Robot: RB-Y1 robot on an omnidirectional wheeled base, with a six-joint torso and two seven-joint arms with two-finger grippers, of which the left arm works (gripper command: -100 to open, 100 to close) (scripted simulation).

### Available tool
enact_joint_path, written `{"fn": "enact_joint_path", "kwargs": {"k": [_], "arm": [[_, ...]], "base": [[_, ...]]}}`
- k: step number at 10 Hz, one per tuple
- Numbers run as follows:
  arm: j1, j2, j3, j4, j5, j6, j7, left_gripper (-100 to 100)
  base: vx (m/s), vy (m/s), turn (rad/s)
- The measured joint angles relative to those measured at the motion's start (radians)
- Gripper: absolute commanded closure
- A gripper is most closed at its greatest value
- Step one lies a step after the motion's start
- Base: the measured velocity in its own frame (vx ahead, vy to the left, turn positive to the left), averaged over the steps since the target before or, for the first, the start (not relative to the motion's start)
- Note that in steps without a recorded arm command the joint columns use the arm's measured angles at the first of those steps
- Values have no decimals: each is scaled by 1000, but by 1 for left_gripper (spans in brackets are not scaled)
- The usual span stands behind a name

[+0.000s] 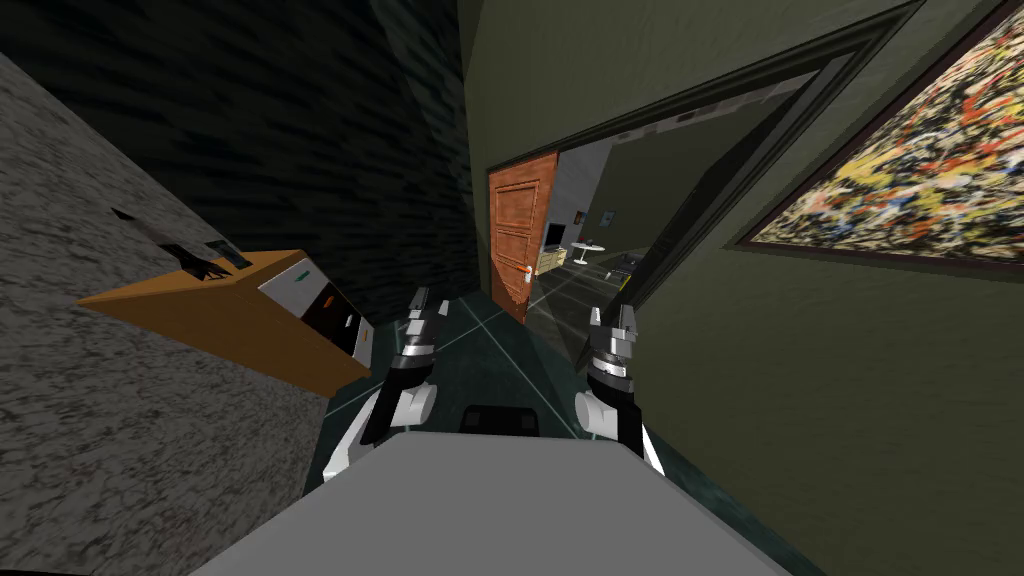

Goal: Push the door open

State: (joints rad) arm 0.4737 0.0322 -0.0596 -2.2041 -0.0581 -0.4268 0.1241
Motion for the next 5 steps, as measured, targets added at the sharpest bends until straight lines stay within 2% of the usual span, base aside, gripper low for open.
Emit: {"fn": "enact_joint_path", "kwargs": {"k": [5], "arm": [[-62,21,-7,99,1,-5,1,-100]], "base": [[87,34,-63]]}}
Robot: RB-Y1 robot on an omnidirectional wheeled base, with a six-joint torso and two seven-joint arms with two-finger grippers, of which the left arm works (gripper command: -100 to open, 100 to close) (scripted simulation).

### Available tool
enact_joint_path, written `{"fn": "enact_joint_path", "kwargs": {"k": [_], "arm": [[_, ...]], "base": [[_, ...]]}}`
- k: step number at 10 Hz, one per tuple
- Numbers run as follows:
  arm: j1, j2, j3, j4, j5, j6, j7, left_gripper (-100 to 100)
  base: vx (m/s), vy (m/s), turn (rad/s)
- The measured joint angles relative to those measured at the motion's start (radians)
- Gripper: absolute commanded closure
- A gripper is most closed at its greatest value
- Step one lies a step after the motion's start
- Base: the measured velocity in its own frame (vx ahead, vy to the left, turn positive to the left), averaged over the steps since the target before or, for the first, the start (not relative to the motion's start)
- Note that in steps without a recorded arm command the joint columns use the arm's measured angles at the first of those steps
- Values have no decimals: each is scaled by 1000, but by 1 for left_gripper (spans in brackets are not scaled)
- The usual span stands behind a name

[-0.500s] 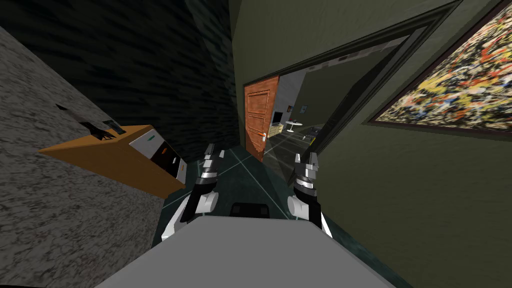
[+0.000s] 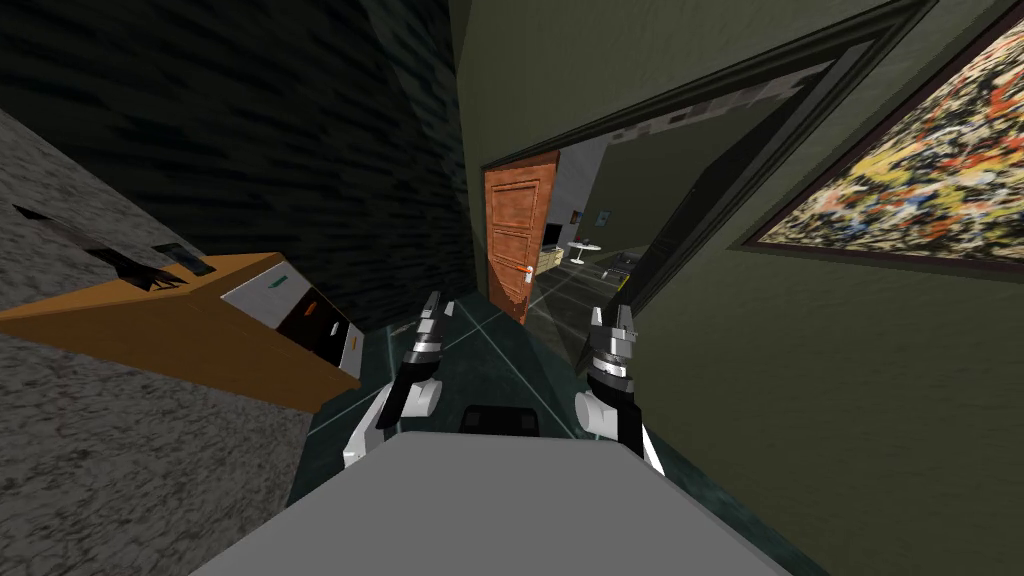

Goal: Push the door open

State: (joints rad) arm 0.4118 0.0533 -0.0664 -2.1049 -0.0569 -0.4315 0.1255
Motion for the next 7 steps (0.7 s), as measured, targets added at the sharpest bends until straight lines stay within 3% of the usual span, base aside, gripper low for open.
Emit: {"fn": "enact_joint_path", "kwargs": {"k": [7], "arm": [[-90,24,-8,140,3,-2,5,-100]], "base": [[106,25,-55]]}}
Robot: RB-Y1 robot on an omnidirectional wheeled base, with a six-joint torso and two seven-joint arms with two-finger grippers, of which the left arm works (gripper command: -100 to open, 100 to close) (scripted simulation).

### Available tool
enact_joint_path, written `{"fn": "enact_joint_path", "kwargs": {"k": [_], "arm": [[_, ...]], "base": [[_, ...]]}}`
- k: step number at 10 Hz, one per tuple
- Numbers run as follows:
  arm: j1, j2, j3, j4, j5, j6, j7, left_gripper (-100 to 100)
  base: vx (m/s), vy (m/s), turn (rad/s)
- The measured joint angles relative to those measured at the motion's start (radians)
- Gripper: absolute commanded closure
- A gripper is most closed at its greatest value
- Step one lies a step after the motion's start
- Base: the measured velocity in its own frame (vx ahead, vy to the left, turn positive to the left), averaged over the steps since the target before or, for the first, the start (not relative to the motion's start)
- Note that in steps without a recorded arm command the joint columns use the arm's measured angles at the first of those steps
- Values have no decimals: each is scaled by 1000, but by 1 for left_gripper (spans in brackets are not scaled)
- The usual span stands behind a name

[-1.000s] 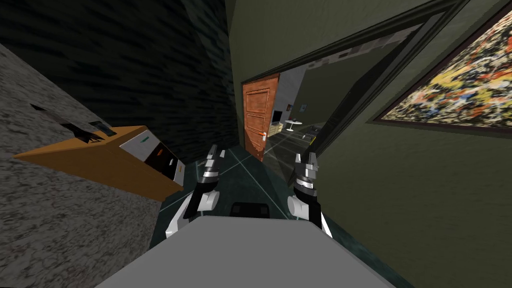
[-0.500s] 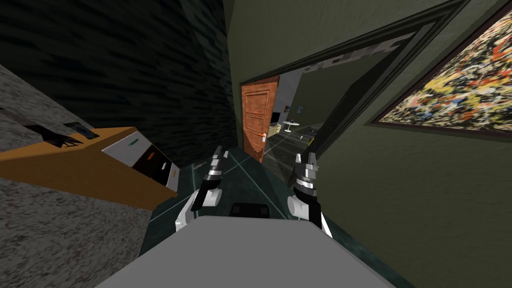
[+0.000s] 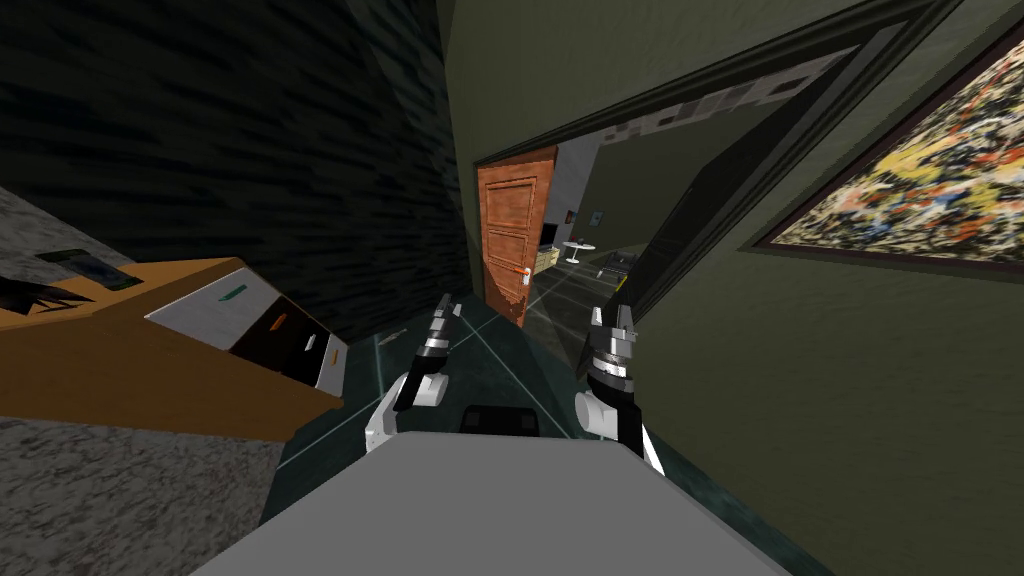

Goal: Push the door open

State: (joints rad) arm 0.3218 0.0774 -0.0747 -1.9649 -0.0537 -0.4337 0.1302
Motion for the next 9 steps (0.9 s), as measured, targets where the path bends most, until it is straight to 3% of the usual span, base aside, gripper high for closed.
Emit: {"fn": "enact_joint_path", "kwargs": {"k": [9], "arm": [[-113,12,-16,185,0,-10,0,-100]], "base": [[89,31,-54]]}}
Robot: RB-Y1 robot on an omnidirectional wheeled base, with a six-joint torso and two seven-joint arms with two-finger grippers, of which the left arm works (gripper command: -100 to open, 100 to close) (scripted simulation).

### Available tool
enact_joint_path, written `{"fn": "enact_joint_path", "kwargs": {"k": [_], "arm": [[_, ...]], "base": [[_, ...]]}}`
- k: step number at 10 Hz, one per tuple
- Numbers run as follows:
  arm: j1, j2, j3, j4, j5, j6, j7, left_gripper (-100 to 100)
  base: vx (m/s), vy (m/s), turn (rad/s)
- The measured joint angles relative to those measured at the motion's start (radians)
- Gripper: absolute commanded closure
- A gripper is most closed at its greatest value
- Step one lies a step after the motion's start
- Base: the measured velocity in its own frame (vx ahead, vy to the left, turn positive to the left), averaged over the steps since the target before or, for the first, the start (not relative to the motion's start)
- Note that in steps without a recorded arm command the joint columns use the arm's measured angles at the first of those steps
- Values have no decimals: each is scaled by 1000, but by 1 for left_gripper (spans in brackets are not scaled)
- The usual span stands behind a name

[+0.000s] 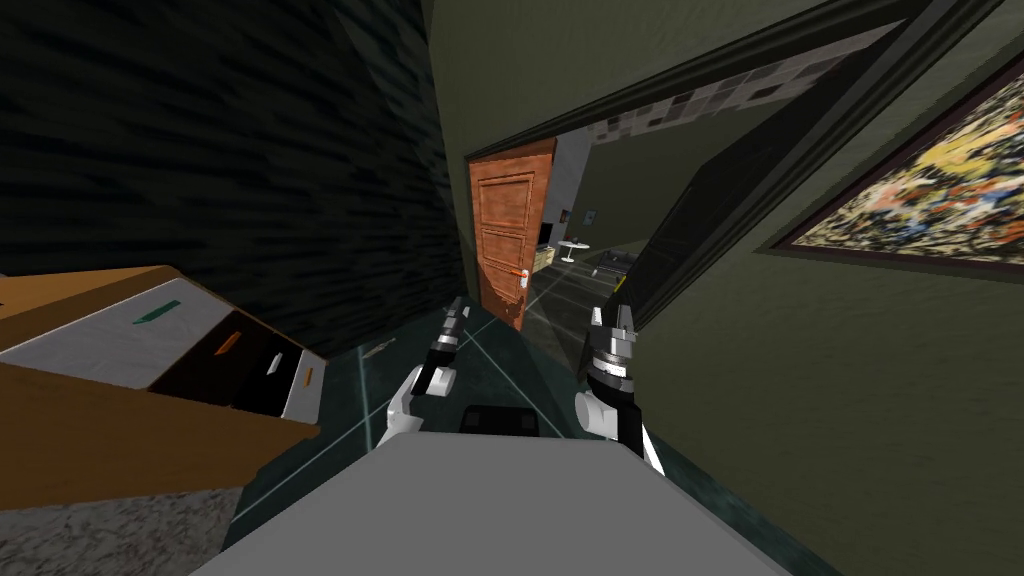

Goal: Push the door open

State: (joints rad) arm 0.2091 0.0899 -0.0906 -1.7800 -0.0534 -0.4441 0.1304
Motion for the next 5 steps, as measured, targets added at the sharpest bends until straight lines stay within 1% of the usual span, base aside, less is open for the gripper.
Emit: {"fn": "enact_joint_path", "kwargs": {"k": [2,3,5], "arm": [[-32,6,0,47,2,-1,3,-100],[-45,5,-3,73,2,-5,2,-100],[-69,8,-8,102,2,3,3,-100]], "base": [[95,29,-54],[91,34,-66],[90,34,-64]]}}
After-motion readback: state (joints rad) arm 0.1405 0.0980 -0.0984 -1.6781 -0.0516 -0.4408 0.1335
